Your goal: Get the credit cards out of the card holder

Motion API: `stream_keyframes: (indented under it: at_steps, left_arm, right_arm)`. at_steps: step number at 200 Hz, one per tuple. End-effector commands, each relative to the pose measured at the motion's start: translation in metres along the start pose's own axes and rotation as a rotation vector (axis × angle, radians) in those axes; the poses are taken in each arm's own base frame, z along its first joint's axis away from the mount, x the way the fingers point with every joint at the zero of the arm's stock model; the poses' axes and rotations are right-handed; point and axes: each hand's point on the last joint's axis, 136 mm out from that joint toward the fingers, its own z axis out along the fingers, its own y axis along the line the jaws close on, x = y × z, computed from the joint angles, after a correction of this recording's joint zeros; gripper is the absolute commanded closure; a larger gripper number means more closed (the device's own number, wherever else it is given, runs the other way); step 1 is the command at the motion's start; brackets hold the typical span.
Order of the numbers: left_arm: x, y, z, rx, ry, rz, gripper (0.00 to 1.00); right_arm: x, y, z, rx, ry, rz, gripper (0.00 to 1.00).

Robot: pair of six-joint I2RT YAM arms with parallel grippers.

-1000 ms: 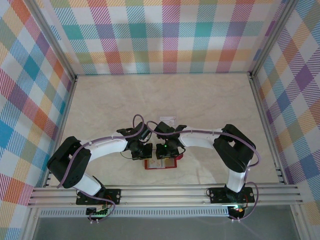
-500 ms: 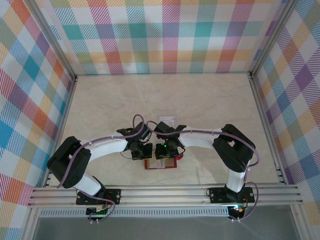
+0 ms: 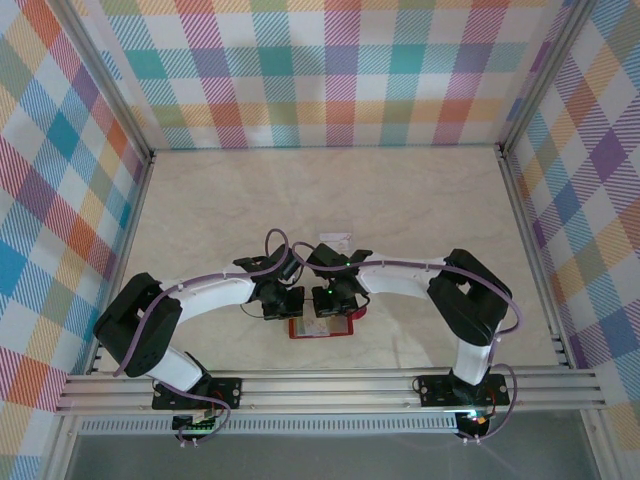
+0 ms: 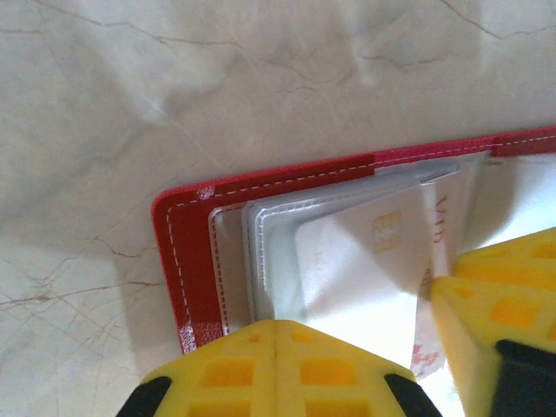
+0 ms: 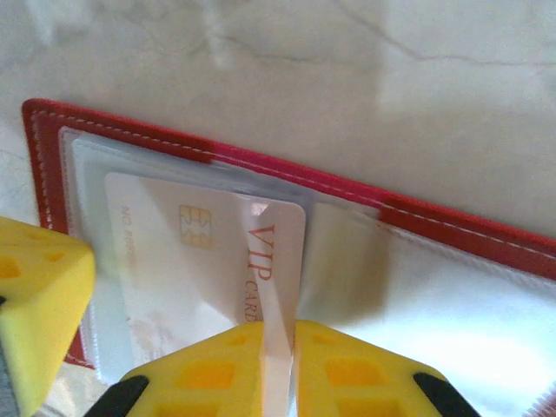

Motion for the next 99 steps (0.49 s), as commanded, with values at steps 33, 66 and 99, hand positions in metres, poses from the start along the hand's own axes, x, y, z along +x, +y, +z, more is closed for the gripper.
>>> stream_keyframes:
  at_steps: [33,66,99]
  left_arm:
    - [0.007,0.02,-0.002,-0.098,0.017,0.016,0.97]
    - [0.0,0.005,-0.014,-0.057,-0.009,0.021,0.96]
    - [-0.003,-0.021,-0.025,0.055,-0.011,0.017,0.93]
  right_arm:
    - [0.002,-0.001,-0.022,0.007,-0.03,-0.004,0.83]
    - [0.001,0.008,-0.026,-0.078,-0.038,0.015,0.73]
    - [0.001,0.016,-0.028,-0.214,-0.03,0.04,0.71]
